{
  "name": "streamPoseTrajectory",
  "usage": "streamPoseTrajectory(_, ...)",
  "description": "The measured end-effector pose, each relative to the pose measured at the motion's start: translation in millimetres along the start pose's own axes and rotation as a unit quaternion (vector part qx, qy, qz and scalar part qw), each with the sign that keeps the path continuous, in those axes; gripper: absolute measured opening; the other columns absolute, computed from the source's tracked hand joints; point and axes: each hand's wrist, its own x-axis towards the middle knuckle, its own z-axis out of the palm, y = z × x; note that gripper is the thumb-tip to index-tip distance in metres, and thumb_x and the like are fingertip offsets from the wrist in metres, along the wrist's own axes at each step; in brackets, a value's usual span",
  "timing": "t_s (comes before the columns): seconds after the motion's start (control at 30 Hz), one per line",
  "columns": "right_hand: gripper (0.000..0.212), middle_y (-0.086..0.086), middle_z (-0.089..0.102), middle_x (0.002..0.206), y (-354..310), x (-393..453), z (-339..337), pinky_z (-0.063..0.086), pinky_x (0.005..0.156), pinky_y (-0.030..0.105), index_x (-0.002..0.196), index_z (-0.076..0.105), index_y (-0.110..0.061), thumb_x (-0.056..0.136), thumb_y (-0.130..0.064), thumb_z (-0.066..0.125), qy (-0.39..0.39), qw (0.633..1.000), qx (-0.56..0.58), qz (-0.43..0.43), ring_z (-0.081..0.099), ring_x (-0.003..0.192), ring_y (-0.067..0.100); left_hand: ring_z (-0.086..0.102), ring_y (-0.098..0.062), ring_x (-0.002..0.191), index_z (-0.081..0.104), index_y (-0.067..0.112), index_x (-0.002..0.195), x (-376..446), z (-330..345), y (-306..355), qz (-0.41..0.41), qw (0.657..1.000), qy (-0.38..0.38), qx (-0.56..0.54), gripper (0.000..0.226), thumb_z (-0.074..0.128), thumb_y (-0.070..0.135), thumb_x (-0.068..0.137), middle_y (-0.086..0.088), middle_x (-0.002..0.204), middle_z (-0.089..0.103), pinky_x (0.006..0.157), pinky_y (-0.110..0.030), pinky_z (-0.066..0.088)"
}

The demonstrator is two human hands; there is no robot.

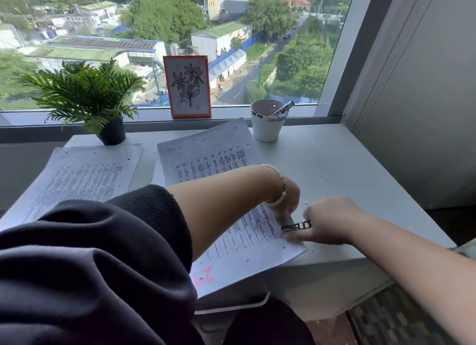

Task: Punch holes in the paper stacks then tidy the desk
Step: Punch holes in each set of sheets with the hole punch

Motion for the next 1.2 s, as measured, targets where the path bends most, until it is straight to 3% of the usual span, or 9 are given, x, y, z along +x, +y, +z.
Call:
streamPoseTrajectory(0.17,0.064,-0.005,0.058,0.079,-5.3,0.6,-7.2,0.036,0.06,0.029,0.078,0.052,-0.024,0.077,-0.084,0.034,-0.01,1.0,0.009,0.004,0.051,0.077,0.021,0.053,-0.014,0.081,0.069,0.019,0.103,-1.3,6.1,-2.6,0.003,1.0,0.012,0.012,0.032,0.064,0.045,0.084,0.008,0.076,0.058,0.094,-0.033,0.043)
streamPoseTrajectory(0.53,0.059,-0.001,0.06,0.056,-13.2,2.8,-28.9,0.042,0.057,0.026,0.062,0.055,-0.013,0.078,-0.07,0.054,-0.156,0.982,0.096,0.048,0.054,0.053,0.018,0.058,-0.018,0.08,0.063,0.019,0.074,3.5,12.5,2.9,-0.009,0.998,0.002,0.065,0.04,0.054,0.056,0.086,0.007,0.068,0.055,0.104,-0.045,0.036)
streamPoseTrajectory(0.63,0.06,-0.002,0.056,0.064,-13.4,2.2,-30.1,0.036,0.055,0.028,0.069,0.053,-0.015,0.078,-0.074,0.051,-0.116,0.988,0.085,0.05,0.05,0.059,0.018,0.051,-0.019,0.071,0.063,0.015,0.079,-1.5,9.4,-1.3,-0.01,0.999,0.009,0.045,0.036,0.058,0.05,0.087,0.005,0.062,0.051,0.08,-0.031,0.047)
streamPoseTrajectory(0.73,0.064,-0.004,0.056,0.073,-10.7,-1.8,-27.7,0.034,0.054,0.028,0.078,0.055,-0.019,0.072,-0.082,0.049,-0.061,0.995,0.059,0.05,0.051,0.066,0.017,0.046,-0.018,0.063,0.066,0.012,0.086,-7.9,7.5,-7.4,-0.023,0.999,0.018,0.021,0.036,0.059,0.047,0.087,0.003,0.061,0.048,0.051,-0.025,0.032)
streamPoseTrajectory(0.87,0.067,-0.008,0.057,0.08,-8.5,-9.1,-20.5,0.036,0.057,0.028,0.091,0.056,-0.022,0.064,-0.084,0.055,-0.02,0.996,0.077,0.048,0.054,0.076,0.017,0.044,-0.012,0.056,0.061,0.017,0.077,-11.4,12.0,-15.8,-0.039,0.999,0.021,-0.018,0.024,0.063,0.04,0.086,0.006,0.06,0.05,0.046,-0.023,0.028)
streamPoseTrajectory(1.0,0.065,-0.008,0.059,0.079,9.2,-16.5,-22.1,0.039,0.06,0.029,0.08,0.054,-0.022,0.06,-0.083,0.061,-0.047,0.98,0.173,0.085,0.054,0.073,0.012,0.045,-0.014,0.059,0.059,0.019,0.077,-19.6,11.5,-19.9,-0.039,0.998,0.034,-0.035,0.02,0.067,0.036,0.085,0.007,0.061,0.049,0.045,-0.022,0.028)
streamPoseTrajectory(1.07,0.057,-0.003,0.064,0.078,22.2,-24.1,-24.8,0.043,0.064,0.031,0.081,0.059,-0.018,0.061,-0.07,0.071,-0.032,0.924,0.37,0.088,0.059,0.07,0.013,0.047,-0.014,0.062,0.064,0.017,0.083,-24.1,9.3,-21.5,-0.039,0.997,0.036,-0.05,0.02,0.068,0.037,0.085,0.006,0.066,0.054,0.046,-0.021,0.029)
streamPoseTrajectory(1.17,0.048,0.011,0.071,0.101,28.8,-31.1,-24.2,0.053,0.079,0.04,0.097,0.067,-0.003,0.069,-0.039,0.082,-0.085,0.743,0.664,0.021,0.07,0.08,0.024,0.056,-0.016,0.076,0.07,0.016,0.103,-29.2,7.6,-22.3,-0.039,0.995,0.036,-0.083,0.033,0.069,0.041,0.082,0.004,0.084,0.065,0.057,-0.022,0.038)
streamPoseTrajectory(1.2,0.045,0.015,0.069,0.11,26.8,-31.8,-23.5,0.055,0.082,0.043,0.099,0.068,-0.003,0.071,-0.036,0.083,-0.126,0.718,0.684,-0.012,0.07,0.085,0.029,0.058,-0.016,0.079,0.069,0.017,0.106,-30.0,6.8,-21.5,-0.04,0.995,0.036,-0.089,0.035,0.07,0.042,0.081,0.005,0.086,0.066,0.062,-0.023,0.041)
